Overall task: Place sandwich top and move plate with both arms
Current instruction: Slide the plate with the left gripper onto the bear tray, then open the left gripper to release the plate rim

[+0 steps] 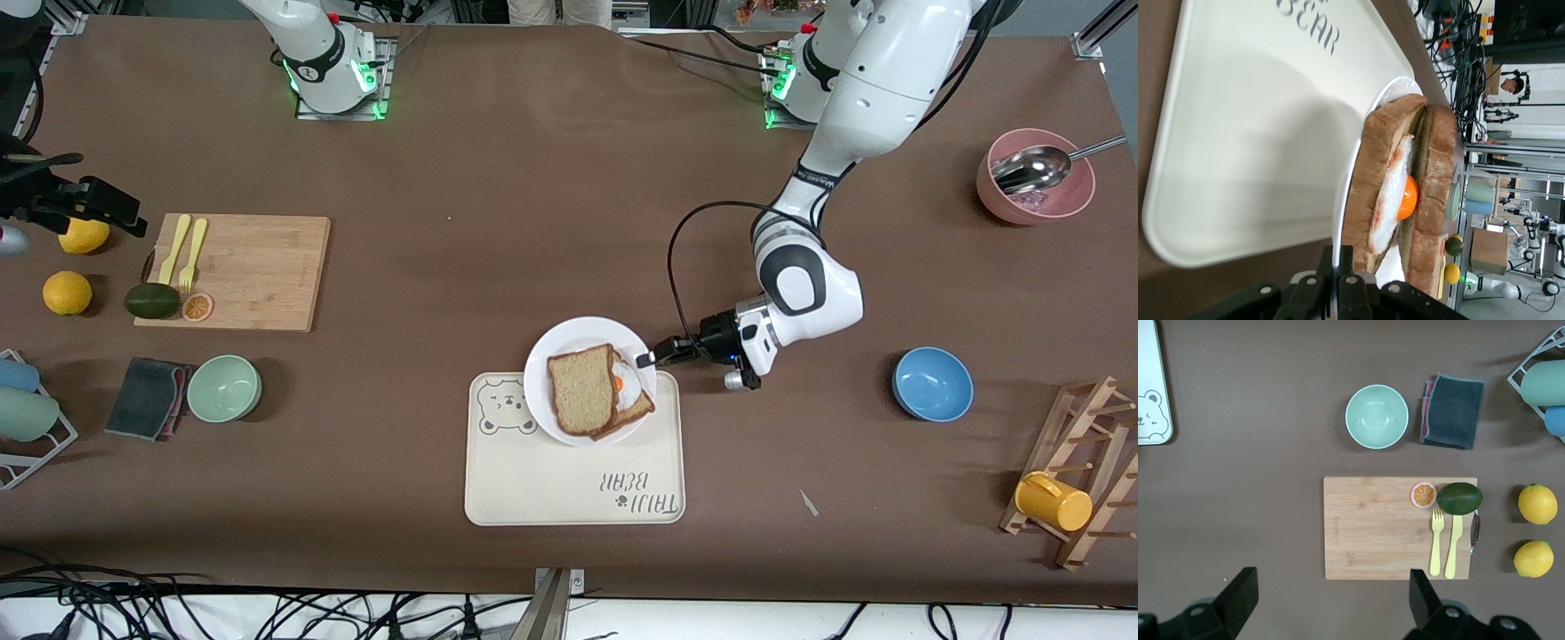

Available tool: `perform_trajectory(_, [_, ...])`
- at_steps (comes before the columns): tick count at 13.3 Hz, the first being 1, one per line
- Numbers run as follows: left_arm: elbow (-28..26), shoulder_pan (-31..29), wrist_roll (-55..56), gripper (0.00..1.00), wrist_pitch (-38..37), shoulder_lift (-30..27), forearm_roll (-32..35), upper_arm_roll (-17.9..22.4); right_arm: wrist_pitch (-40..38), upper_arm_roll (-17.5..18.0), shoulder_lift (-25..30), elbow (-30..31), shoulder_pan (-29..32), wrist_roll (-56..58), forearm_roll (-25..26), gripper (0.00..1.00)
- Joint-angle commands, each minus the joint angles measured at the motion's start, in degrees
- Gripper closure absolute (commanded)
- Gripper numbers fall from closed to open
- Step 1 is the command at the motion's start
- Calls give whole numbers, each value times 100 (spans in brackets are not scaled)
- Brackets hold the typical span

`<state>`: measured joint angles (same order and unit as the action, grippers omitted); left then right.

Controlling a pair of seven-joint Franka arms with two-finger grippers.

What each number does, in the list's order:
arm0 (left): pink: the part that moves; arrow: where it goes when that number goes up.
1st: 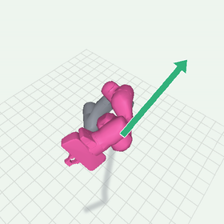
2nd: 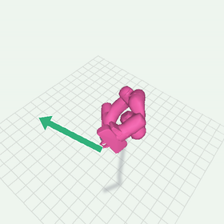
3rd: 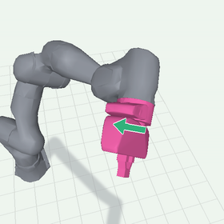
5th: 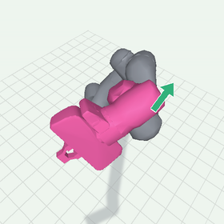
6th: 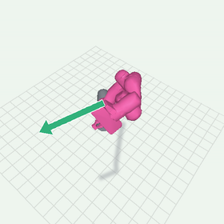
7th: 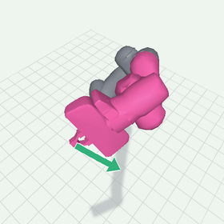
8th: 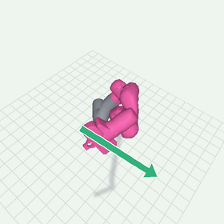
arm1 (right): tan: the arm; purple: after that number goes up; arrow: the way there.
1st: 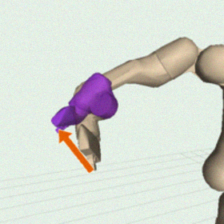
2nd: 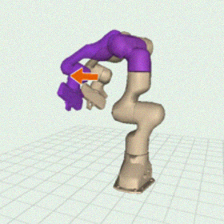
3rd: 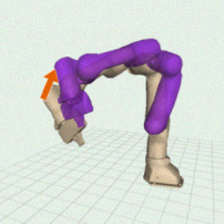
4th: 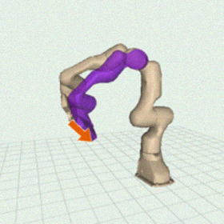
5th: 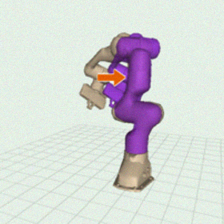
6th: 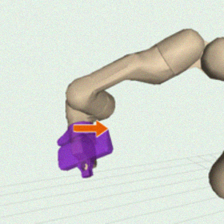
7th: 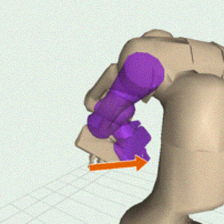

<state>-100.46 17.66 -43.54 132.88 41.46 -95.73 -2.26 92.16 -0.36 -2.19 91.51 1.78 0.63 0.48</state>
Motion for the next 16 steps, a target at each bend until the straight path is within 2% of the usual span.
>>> perform_trajectory(1, [623,-70,206,100,-25,397,160,6,-49,1,122,68,15,16,-13,0])
perform_trajectory(7, [1651,-122,1049,100,-25,1083,652,199,-49,1,122,68,15,-1,-13,0])
perform_trajectory(12, [1985,-114,1067,100,-16,1373,652,200,-49,1,122,68,15,-1,-13,0])
perform_trajectory(16, [2003,-114,1067,100,-7,1417,652,208,-49,1,122,68,15,-19,-13,0])
